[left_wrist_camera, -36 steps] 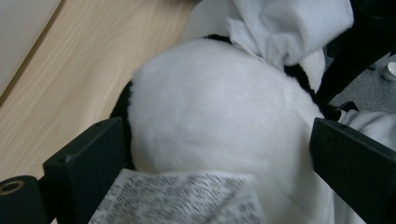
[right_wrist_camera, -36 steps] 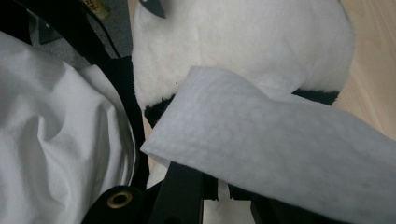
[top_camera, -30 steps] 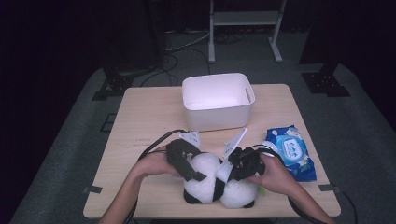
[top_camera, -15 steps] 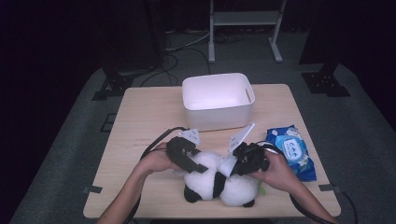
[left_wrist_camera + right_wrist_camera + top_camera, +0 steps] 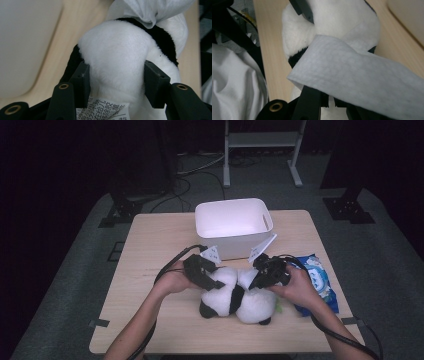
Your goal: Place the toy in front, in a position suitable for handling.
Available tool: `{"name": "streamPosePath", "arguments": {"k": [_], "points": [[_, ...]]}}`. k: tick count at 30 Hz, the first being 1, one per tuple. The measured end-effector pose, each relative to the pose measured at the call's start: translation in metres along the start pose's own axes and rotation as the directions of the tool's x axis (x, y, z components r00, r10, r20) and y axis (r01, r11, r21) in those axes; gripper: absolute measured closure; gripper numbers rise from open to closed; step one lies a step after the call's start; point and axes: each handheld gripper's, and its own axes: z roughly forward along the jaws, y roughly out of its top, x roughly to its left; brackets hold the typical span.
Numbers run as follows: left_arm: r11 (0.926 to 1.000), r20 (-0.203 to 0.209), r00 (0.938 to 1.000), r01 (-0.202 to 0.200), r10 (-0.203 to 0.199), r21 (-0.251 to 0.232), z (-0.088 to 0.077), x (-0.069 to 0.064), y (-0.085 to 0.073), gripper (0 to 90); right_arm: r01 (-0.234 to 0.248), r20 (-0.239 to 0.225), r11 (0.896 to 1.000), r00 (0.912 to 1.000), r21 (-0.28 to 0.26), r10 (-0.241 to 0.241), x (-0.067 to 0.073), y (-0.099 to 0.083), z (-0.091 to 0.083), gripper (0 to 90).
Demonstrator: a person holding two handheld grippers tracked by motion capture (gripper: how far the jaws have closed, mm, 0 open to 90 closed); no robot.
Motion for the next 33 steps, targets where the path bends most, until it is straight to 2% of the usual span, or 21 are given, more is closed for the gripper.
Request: {"name": "streamPosePath", "arguments": {"k": [2, 4, 6, 8, 10, 14, 16, 17, 18, 22, 24, 29, 33], "points": [[1.0000, -0.041, 0.9992, 0.002, -0.002, 0.003, -0.004, 0.007, -0.002, 45.9, -0.026, 0.039, 1.000, 0.9989, 0.000, 0.026, -0.013, 0.005, -0.003, 84.1], [1.0000, -0.050, 0.9987, 0.005, -0.005, 0.001, -0.006, 0.009, -0.003, 45.9, -0.035, 0.046, 0.999, 0.9983, -0.005, 0.035, -0.016, 0.006, -0.004, 84.1], [1.0000, -0.049, 0.9987, 0.008, -0.008, -0.004, -0.008, 0.011, -0.007, 45.8, -0.065, 0.068, 0.998, 0.9955, -0.020, 0.066, -0.027, 0.009, -0.006, 84.1], [0.9998, -0.044, 0.9990, 0.008, -0.009, -0.017, -0.009, 0.009, -0.010, 44.9, -0.096, 0.067, 0.995, 0.9930, -0.017, 0.097, -0.037, 0.013, -0.001, 84.0], [0.9997, -0.046, 0.9989, 0.010, -0.011, -0.021, -0.009, 0.007, -0.010, 44.5, -0.094, 0.058, 0.996, 0.9938, -0.009, 0.095, -0.038, 0.013, 0.003, 84.0], [0.9990, -0.022, 0.9993, 0.030, -0.030, -0.033, -0.012, 0.000, -0.015, 39.5, -0.059, 0.042, 0.998, 0.9974, 0.008, 0.058, -0.031, 0.014, 0.011, 84.0], [0.9986, -0.005, 0.9993, 0.038, -0.038, -0.036, -0.014, -0.003, -0.015, 33.2, -0.034, 0.049, 0.999, 0.9983, 0.018, 0.033, -0.023, 0.013, 0.012, 84.0], [0.9979, 0.006, 0.9988, 0.048, -0.048, -0.044, -0.016, -0.005, -0.015, 33.2, -0.022, 0.050, 0.999, 0.9985, 0.023, 0.021, -0.021, 0.013, 0.012, 84.0], [0.9974, 0.020, 0.9983, 0.056, -0.055, -0.045, -0.018, -0.006, -0.015, 28.5, 0.001, 0.064, 0.999, 0.9979, 0.038, -0.004, -0.013, 0.010, 0.013, 84.0], [0.9969, 0.047, 0.9969, 0.066, -0.064, -0.044, -0.026, -0.011, -0.010, 24.2, 0.022, 0.071, 0.999, 0.9971, 0.033, -0.024, -0.004, 0.006, 0.013, 84.1], [0.9965, 0.035, 0.9968, 0.073, -0.071, -0.041, -0.027, -0.013, -0.007, 20.7, 0.023, 0.066, 0.999, 0.9975, 0.027, -0.025, 0.000, 0.003, 0.013, 84.0], [0.9978, 0.035, 0.9979, 0.055, -0.054, -0.036, -0.028, -0.013, -0.001, 17.1, 0.044, 0.054, 0.999, 0.9975, 0.009, -0.045, 0.007, -0.003, 0.013, 84.1], [0.9972, 0.034, 0.9970, 0.070, -0.069, -0.026, -0.027, -0.013, -0.001, 10.7, 0.055, 0.048, 0.998, 0.9973, 0.004, -0.055, 0.013, -0.007, 0.012, 84.1]]}}
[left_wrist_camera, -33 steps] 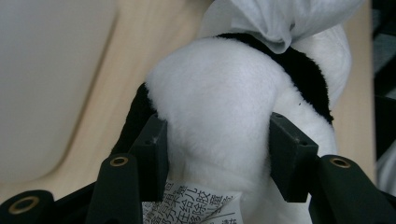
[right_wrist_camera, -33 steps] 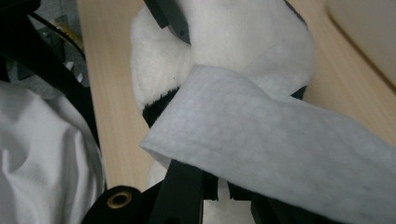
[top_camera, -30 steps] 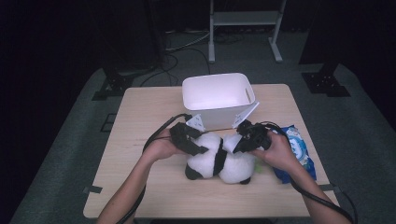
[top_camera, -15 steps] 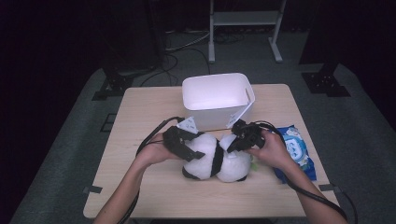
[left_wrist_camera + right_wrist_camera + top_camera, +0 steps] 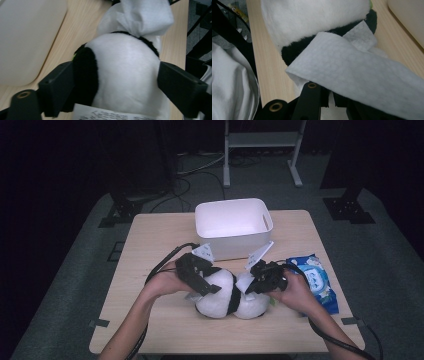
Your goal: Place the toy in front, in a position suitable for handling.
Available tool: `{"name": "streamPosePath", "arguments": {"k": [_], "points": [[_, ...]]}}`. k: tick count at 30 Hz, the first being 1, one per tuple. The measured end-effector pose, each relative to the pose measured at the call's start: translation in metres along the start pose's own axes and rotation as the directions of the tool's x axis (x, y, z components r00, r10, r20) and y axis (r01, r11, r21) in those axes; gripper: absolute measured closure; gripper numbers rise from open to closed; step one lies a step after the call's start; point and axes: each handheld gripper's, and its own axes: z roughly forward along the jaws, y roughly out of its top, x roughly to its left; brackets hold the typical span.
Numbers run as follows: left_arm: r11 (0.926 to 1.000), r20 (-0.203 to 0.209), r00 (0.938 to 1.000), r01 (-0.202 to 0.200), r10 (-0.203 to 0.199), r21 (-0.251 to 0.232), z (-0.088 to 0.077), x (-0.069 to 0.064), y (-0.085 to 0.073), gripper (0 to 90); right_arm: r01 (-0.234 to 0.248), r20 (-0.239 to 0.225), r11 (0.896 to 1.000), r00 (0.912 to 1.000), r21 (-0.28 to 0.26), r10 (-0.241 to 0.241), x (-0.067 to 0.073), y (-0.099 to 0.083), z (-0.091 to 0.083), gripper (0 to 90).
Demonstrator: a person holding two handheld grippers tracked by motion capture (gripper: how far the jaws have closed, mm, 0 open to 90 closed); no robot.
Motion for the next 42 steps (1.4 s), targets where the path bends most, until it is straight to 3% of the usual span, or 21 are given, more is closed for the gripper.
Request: {"name": "streamPosePath", "arguments": {"k": [6, 14, 17, 21, 27, 32, 36, 42], "points": [[0.9999, 0.042, 0.9991, -0.011, 0.011, 0.001, 0.004, -0.004, -0.005, 6.7, 0.015, -0.017, 1.000, 0.9997, 0.003, -0.015, 0.010, -0.005, 0.000, 84.1], [0.9986, 0.046, 0.9985, -0.028, 0.030, -0.044, 0.008, -0.013, -0.019, 8.4, 0.052, -0.021, 0.998, 0.9985, 0.027, -0.051, 0.019, -0.001, -0.001, 83.9], [0.9960, 0.046, 0.9987, -0.019, 0.023, -0.087, 0.009, -0.017, -0.026, 8.5, 0.069, -0.025, 0.997, 0.9973, 0.017, -0.068, 0.022, 0.007, -0.003, 83.9], [0.9944, 0.038, 0.9988, -0.026, 0.030, -0.103, 0.009, -0.020, -0.032, 8.4, 0.093, -0.029, 0.995, 0.9953, 0.033, -0.092, 0.028, 0.023, 0.001, 83.8], [0.9881, 0.043, 0.9989, -0.013, 0.020, -0.153, 0.009, -0.022, -0.043, 8.4, 0.129, -0.047, 0.992, 0.9905, 0.003, -0.129, 0.032, 0.051, 0.003, 83.8], [0.9883, 0.036, 0.9993, -0.007, 0.013, -0.152, 0.009, -0.020, -0.048, 8.4, 0.144, -0.039, 0.989, 0.9890, 0.034, -0.143, 0.030, 0.059, 0.008, 83.9], [0.9876, 0.035, 0.9993, -0.012, 0.017, -0.156, 0.009, -0.022, -0.049, 8.5, 0.121, -0.047, 0.992, 0.9918, 0.032, -0.119, 0.025, 0.056, 0.006, 83.9], [0.9885, 0.026, 0.9992, -0.026, 0.030, -0.149, 0.009, -0.024, -0.048, 8.5, 0.080, -0.009, 0.994, 0.9968, 0.081, -0.079, 0.017, 0.043, 0.001, 83.8]]}}
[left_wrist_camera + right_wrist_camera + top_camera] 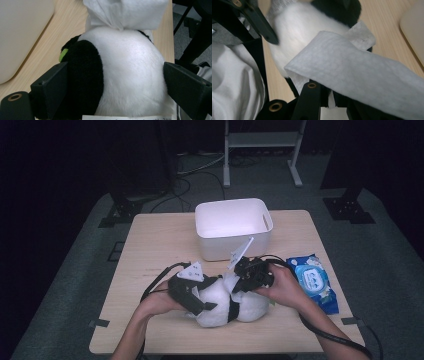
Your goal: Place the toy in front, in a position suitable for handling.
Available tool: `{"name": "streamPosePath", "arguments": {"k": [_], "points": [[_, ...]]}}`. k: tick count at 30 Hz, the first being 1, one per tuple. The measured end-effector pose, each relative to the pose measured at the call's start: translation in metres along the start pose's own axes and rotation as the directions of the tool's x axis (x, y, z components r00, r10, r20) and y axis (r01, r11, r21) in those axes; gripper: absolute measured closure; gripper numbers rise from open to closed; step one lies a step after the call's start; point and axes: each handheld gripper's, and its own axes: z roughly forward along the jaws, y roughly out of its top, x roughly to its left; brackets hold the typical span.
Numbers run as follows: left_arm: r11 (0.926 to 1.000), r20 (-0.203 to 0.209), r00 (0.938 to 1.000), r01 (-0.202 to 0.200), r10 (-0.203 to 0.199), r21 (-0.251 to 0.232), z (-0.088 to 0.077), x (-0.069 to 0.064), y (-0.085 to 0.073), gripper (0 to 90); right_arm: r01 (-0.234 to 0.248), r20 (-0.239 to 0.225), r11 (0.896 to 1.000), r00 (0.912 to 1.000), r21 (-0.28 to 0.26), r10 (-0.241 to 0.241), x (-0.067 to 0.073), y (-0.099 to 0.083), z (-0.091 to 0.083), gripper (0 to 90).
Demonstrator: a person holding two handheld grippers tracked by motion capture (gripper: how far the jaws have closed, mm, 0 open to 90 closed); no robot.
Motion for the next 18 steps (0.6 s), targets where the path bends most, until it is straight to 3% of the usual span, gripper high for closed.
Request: {"name": "streamPosePath", "arguments": {"k": [6, 18], "points": [[1.0000, -0.002, 1.0000, -0.004, 0.004, -0.007, 0.001, -0.001, -0.001, 8.5, -0.057, -0.003, 0.998, 0.9984, -0.019, 0.057, -0.016, -0.019, -0.008, 83.7], [0.9999, -0.002, 1.0000, 0.001, -0.001, -0.015, 0.001, -0.001, -0.002, 8.6, -0.119, 0.027, 0.992, 0.9924, -0.038, 0.120, -0.026, -0.039, -0.023, 83.7]]}}
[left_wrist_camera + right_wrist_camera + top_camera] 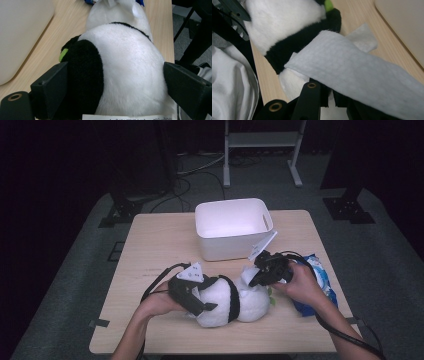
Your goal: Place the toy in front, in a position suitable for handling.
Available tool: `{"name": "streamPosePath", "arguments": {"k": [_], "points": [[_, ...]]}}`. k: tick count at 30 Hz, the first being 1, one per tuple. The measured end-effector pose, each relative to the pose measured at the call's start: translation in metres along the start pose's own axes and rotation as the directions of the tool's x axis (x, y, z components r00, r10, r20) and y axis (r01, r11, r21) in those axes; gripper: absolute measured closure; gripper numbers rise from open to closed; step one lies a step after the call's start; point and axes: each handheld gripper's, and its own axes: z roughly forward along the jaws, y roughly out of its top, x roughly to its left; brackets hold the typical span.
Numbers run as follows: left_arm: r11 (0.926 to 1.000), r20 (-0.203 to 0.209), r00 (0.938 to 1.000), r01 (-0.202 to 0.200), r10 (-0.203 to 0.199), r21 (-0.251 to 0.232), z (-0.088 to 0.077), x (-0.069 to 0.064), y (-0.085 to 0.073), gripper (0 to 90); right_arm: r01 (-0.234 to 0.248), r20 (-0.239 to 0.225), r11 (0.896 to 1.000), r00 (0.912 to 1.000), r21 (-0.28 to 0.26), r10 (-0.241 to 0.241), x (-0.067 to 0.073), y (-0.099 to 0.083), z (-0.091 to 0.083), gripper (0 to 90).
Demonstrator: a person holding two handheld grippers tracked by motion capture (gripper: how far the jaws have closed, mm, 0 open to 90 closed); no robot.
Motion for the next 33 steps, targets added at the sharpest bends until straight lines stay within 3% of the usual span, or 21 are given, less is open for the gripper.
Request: {"name": "streamPosePath", "arguments": {"k": [10, 18, 24, 33], "points": [[1.0000, 0.003, 1.0000, 0.002, -0.002, 0.001, 0.000, 0.001, -0.001, 8.6, -0.088, 0.000, 0.996, 0.9961, -0.019, 0.088, -0.017, -0.032, -0.005, 83.6], [1.0000, 0.004, 1.0000, 0.003, -0.003, 0.003, 0.000, 0.001, -0.001, 8.6, -0.129, -0.002, 0.991, 0.9916, -0.016, 0.129, -0.022, -0.052, -0.004, 83.6], [1.0000, 0.003, 1.0000, 0.002, -0.002, 0.004, 0.000, 0.001, -0.001, 8.5, -0.156, -0.011, 0.988, 0.9878, -0.018, 0.156, -0.027, -0.068, 0.002, 83.5], [1.0000, 0.005, 1.0000, -0.004, 0.004, 0.008, -0.001, 0.001, -0.001, 8.5, -0.209, -0.018, 0.977, 0.9776, 0.025, 0.210, -0.040, -0.087, 0.018, 83.2]]}}
